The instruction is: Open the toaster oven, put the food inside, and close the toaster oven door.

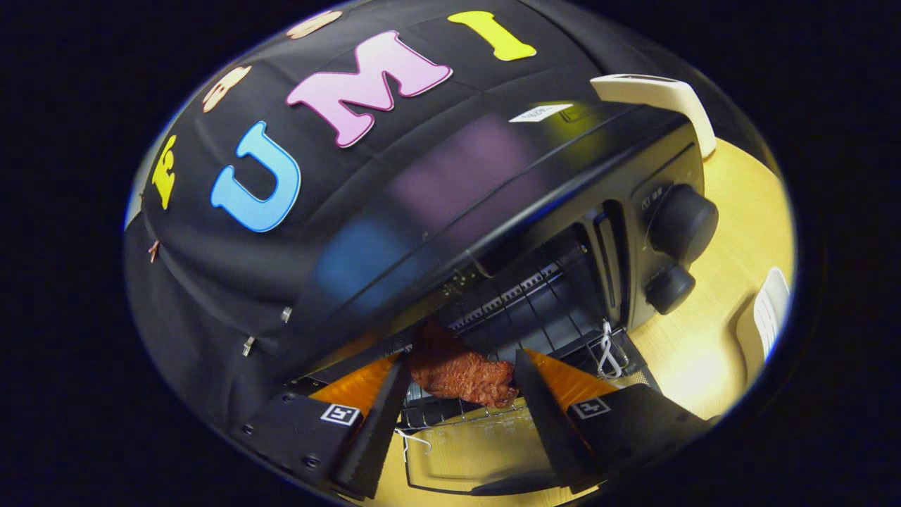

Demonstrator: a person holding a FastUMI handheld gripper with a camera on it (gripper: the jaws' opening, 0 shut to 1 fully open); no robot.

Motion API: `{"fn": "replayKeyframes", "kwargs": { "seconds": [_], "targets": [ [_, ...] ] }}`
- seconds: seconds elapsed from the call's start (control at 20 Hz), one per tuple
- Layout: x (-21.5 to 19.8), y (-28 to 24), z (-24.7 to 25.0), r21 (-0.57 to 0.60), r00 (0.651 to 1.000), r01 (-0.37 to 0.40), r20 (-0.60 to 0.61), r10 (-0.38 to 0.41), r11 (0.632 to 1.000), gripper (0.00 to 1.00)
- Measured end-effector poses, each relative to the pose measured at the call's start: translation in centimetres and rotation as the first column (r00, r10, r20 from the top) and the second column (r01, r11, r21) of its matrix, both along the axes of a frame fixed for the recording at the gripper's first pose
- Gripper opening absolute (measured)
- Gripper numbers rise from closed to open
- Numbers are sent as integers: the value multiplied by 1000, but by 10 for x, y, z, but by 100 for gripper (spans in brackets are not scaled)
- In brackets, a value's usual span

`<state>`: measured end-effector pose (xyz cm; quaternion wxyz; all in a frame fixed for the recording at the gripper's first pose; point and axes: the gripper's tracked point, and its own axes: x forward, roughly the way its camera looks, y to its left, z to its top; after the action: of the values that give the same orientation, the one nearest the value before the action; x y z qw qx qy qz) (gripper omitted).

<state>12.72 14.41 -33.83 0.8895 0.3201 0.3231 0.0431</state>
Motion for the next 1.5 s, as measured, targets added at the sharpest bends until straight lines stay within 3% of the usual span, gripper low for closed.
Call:
{"fn": "replayKeyframes", "kwargs": {
  "seconds": [0.15, 0.55, 0.95, 1.25, 1.5],
  "targets": [
    [-9, -21, 5, -85, 1000, 22, -10, -23, 996, 98],
    [-58, -52, 33, -252, 999, 29, -25, -36, 967, 98],
    [-132, -26, 51, -369, 991, -131, -61, 117, 920, 98],
    [-178, 11, 2, -374, 960, -267, -184, 211, 888, 98],
    [-185, 16, -45, -432, 937, -318, -279, 210, 844, 98]
  ]
}}
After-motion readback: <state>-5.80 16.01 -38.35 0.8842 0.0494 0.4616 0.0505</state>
